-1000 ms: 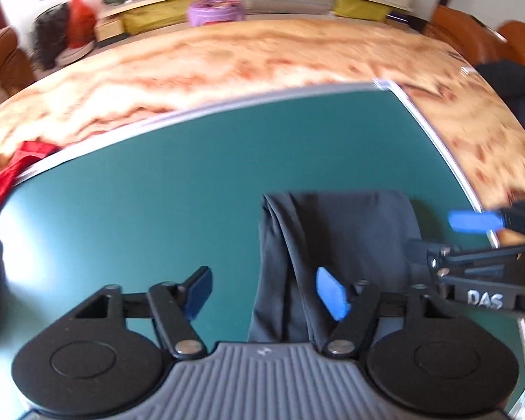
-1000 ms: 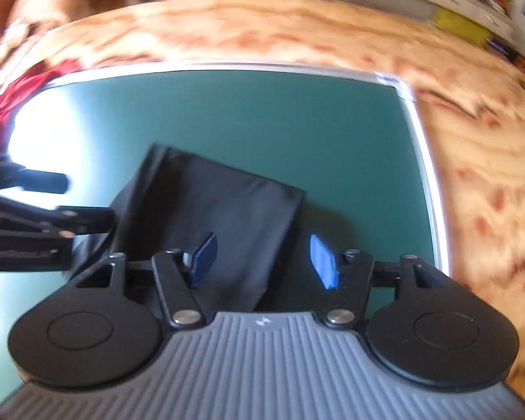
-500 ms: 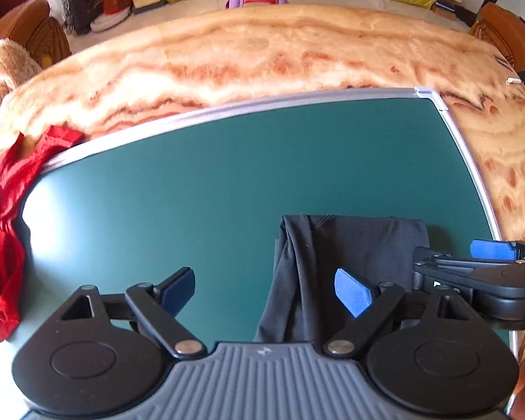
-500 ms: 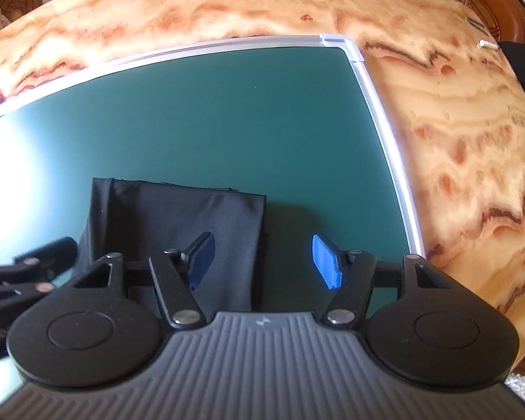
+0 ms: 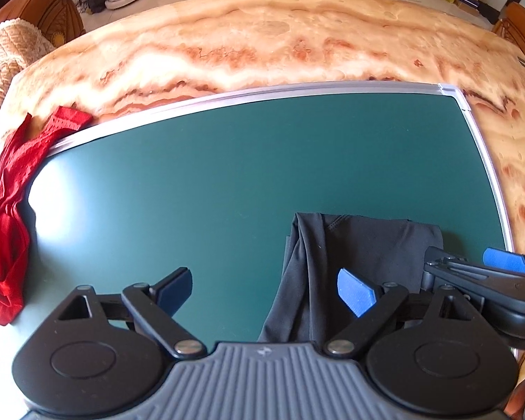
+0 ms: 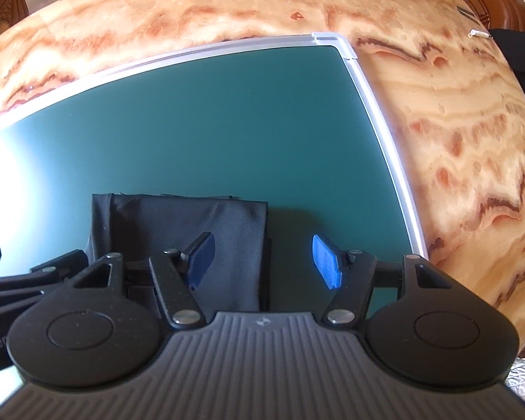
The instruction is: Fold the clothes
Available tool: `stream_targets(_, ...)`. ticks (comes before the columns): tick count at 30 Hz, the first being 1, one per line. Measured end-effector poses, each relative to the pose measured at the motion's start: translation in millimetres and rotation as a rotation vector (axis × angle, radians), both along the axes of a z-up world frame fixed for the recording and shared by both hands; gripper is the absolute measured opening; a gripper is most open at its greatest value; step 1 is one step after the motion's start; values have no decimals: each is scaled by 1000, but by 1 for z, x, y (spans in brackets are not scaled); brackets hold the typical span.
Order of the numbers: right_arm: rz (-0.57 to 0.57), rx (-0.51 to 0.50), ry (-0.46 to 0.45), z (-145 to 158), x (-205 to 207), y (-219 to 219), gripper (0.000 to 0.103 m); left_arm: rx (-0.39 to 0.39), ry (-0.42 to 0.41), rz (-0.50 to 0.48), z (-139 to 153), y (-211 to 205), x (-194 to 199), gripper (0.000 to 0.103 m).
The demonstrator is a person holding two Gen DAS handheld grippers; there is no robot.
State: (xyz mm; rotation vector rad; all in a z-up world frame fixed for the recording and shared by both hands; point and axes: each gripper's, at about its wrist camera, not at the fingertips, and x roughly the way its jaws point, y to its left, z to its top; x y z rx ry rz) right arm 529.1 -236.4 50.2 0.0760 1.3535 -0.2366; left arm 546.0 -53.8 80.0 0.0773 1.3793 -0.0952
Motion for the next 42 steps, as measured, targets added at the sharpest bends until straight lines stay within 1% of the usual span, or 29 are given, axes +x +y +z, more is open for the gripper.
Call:
stream_targets(8, 10, 0, 4, -2, 1, 2, 70, 8, 6, 2, -1, 1, 4, 94)
stream_targets(11, 6, 11, -1, -2, 1, 1, 70, 8, -1, -4, -1, 2, 3, 94)
stream_targets(14, 6, 22, -2, -3, 1, 1, 70, 13, 9, -7, -5, 2, 1, 94)
stream_targets(28, 21, 51, -1, -2, -9, 6, 70, 7, 9, -4, -5, 9, -15, 94)
stream_targets(37, 25, 55, 4, -4, -22, 9, 70, 0, 14, -2, -6, 12, -31, 94)
stream_targets(42, 20, 67, 6, -5, -30, 10, 70, 9, 9, -7, -5, 12, -39, 94)
